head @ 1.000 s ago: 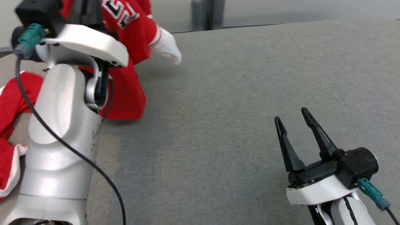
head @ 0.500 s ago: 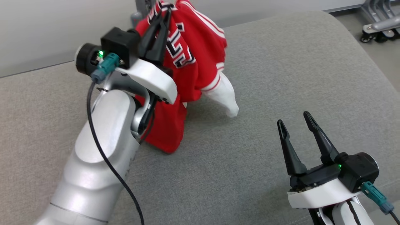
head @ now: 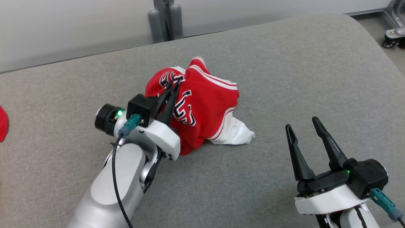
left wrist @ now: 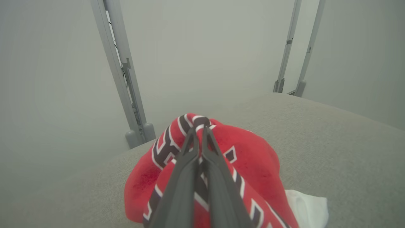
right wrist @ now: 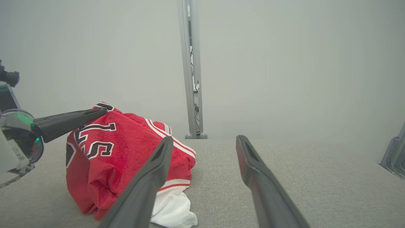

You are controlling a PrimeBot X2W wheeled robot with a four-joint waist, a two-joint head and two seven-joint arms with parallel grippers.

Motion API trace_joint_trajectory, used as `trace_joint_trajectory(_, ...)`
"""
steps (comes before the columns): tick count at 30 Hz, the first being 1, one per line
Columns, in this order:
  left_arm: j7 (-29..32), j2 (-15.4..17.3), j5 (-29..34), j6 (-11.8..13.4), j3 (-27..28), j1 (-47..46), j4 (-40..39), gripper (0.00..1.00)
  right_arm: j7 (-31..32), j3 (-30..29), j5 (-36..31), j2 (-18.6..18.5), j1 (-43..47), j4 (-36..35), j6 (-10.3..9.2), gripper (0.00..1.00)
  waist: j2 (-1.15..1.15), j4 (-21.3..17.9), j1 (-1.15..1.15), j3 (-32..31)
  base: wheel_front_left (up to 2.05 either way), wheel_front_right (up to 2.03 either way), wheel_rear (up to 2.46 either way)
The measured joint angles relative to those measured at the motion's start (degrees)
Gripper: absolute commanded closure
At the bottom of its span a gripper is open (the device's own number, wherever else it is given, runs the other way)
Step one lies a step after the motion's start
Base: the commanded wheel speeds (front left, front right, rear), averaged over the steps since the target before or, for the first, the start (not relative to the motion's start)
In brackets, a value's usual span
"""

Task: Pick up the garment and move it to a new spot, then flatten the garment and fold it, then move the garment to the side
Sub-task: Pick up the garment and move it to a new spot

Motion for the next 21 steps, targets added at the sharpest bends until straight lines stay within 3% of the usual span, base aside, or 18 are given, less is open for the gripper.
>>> trace_joint_trajectory(6,-1.7,0.5,-0.6,0.8,0.6,1.9,3.5,1.00,0.0,0.4,-0.4,0.0,-0.9,0.2,-0.01,0.00,0.00,2.1,0.00,0.9,0.00,0.00,0.00)
trace_joint_trajectory(7,-2.0,0.5,-1.0,0.5,0.9,2.1,4.0,0.76,0.0,0.7,-0.3,0.0,-1.1,0.2,-0.01,0.00,0.00,2.4,0.00,1.1,0.00,0.00,0.00)
trace_joint_trajectory(8,-2.5,0.5,-1.5,0.3,1.4,2.2,4.3,0.58,0.0,1.2,-0.3,0.0,-1.2,0.3,0.00,0.00,0.00,2.7,0.00,1.1,0.00,0.00,0.00)
trace_joint_trajectory(9,-2.8,0.5,-2.0,0.0,1.8,2.2,4.4,0.07,0.0,1.6,-0.3,0.0,-1.2,0.3,0.00,0.00,0.00,2.9,0.00,1.1,0.00,0.00,0.00)
trace_joint_trajectory(10,-3.0,0.5,-2.1,0.1,2.1,2.2,4.4,0.00,0.0,1.8,-0.3,0.0,-1.2,0.4,0.00,0.00,0.00,3.2,0.00,1.0,0.00,0.00,0.00)
trace_joint_trajectory(14,-3.5,0.4,-2.6,0.5,3.8,3.4,2.6,0.00,0.0,1.8,-0.3,0.0,-1.5,0.6,0.00,0.00,0.00,4.1,0.00,0.0,0.00,0.00,0.00)
trace_joint_trajectory(21,-3.7,1.0,-1.5,3.5,7.5,9.8,-6.5,0.00,0.0,1.9,-0.6,0.0,-0.1,1.4,0.00,0.00,0.00,6.3,0.00,-3.4,0.00,0.00,0.00)
